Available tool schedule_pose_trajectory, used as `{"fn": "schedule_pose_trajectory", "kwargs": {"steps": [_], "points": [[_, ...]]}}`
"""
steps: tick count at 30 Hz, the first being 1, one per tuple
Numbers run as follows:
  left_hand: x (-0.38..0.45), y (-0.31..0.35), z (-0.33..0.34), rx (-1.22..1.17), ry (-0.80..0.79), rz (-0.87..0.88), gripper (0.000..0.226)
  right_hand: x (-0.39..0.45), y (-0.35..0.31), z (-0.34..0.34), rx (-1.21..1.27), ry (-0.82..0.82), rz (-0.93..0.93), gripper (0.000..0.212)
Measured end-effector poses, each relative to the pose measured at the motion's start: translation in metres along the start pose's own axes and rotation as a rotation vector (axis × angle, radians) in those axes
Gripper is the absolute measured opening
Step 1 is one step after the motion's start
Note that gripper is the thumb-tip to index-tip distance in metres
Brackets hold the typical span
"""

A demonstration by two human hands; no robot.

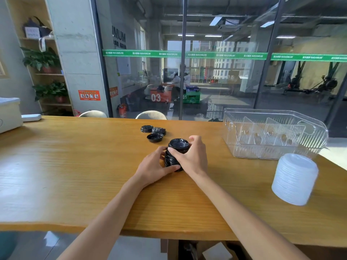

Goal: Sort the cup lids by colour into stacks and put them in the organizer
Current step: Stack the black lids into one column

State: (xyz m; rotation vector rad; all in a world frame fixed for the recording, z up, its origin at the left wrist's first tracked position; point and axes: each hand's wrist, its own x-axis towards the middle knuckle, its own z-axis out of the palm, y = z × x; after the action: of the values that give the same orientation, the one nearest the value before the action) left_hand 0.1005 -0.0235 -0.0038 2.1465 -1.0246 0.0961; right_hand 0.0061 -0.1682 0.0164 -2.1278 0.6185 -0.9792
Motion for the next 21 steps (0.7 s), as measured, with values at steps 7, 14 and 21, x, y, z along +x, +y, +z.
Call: {"fn": "schedule_pose_trajectory", "kwargs": {"steps": [7,14,21], "points": [[0.0,-0.001,0.001,-0.006,0.013,-0.002,0.083,-0.001,0.008,0.014,-0.1,-0.008,-0.036,0.084],[0.001,-0.001,0.0,-0.002,0.014,-0.008,0.082,-0.003,0.01,0.021,-0.091,-0.013,-0.031,0.08],[0.0,-0.001,0.0,-0.025,0.006,0.002,0.086,-0.005,0.011,0.021,-0.095,-0.003,-0.016,0.079]]}}
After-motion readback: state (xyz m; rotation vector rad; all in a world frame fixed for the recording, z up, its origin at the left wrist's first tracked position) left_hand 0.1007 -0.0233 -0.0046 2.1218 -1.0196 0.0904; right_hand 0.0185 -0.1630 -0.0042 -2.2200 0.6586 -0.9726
